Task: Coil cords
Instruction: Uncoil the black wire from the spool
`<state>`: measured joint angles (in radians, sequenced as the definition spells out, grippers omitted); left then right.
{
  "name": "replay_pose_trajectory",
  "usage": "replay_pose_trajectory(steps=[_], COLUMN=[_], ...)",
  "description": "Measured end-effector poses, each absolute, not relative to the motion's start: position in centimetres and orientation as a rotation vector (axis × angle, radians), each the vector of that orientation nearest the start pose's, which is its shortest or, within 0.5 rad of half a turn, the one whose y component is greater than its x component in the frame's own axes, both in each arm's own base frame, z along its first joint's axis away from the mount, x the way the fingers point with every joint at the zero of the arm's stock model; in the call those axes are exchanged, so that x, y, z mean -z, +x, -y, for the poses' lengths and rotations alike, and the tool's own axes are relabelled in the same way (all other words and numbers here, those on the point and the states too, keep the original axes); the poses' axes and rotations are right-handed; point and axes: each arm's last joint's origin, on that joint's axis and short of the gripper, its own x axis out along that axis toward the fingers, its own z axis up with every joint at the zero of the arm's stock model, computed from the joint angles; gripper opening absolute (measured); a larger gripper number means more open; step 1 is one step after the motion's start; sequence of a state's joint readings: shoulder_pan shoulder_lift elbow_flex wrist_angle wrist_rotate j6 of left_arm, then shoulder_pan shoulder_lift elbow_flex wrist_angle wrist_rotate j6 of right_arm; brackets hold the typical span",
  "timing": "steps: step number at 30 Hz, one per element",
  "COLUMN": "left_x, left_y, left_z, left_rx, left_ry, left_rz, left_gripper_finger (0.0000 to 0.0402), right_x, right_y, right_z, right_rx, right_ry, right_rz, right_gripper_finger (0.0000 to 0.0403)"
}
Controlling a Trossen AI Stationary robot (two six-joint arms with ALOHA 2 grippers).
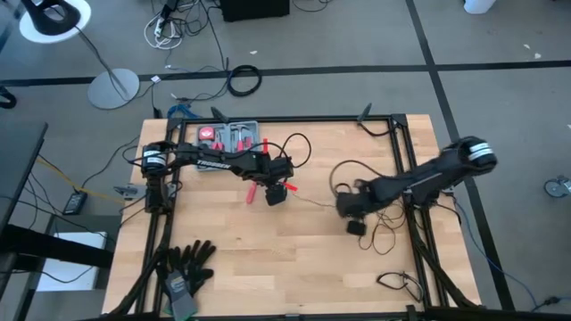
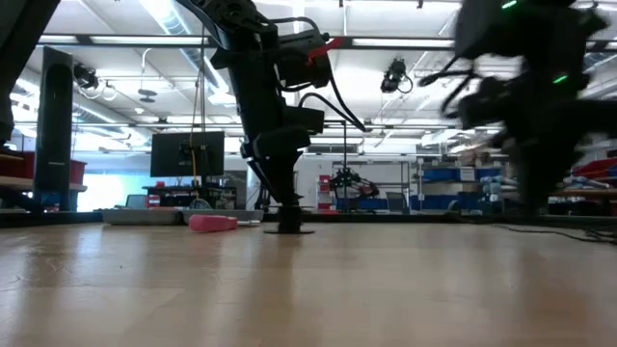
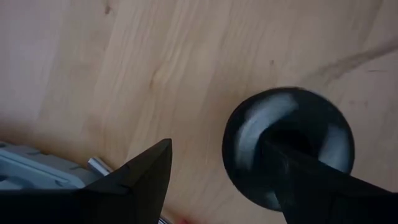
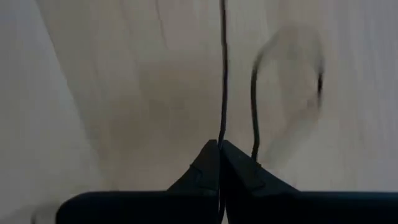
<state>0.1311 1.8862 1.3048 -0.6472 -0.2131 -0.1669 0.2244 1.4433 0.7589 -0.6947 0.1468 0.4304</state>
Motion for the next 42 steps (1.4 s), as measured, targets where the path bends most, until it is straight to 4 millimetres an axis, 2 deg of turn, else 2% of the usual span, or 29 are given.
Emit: replay_pose_trajectory(steps=[5, 7, 10, 14, 19, 32, 36, 42], left_x=[-18.0, -18.0, -18.0, -18.0, -18.0, -18.0, -18.0, -18.0], left_y=[36.8, 36.8, 36.9, 36.9, 36.8, 36.8, 36.8, 36.8], left_z=[-5.5, -5.5, -5.5, -5.5, -5.5, -5.5, -5.5, -5.5], left_rx=[-0.401, -0.402, -0.401, -0.401, -0.401, -0.401, -0.399, -0.399], left_ry=[-0.094, -0.095, -0.095, -0.095, -0.095, -0.097, -0.098, -0.098], left_rz=[-1.205, -1.203, -1.194, -1.197, -1.205, -1.204, -1.201, -1.201], left_gripper_finger=[0.0257, 0.0257, 0.0257, 0.0257, 0.0257, 0.0257, 0.0257, 0.0257], right_x=[-18.7, -19.4, -20.1, -20.9, -21.5, -24.3, -23.1, -17.8], right_y=[18.6, 17.9, 17.9, 19.2, 21.2, 25.4, 27.8, 31.6], right_z=[-5.6, -5.5, -5.1, -4.4, -3.7, -1.1, -0.1, 0.3], right_rx=[0.408, 0.483, 0.544, 0.591, 0.541, 0.457, 0.42, 0.249], right_ry=[0.191, 0.202, 0.184, 0.136, 0.114, -0.01, -0.001, 0.062], right_rz=[-1.415, -1.374, -1.255, -1.054, -0.903, -0.533, -0.477, -0.528], right_gripper_finger=[0.0002, 0.0003, 0.0009, 0.0019, 0.0042, 0.0159, 0.0185, 0.0199])
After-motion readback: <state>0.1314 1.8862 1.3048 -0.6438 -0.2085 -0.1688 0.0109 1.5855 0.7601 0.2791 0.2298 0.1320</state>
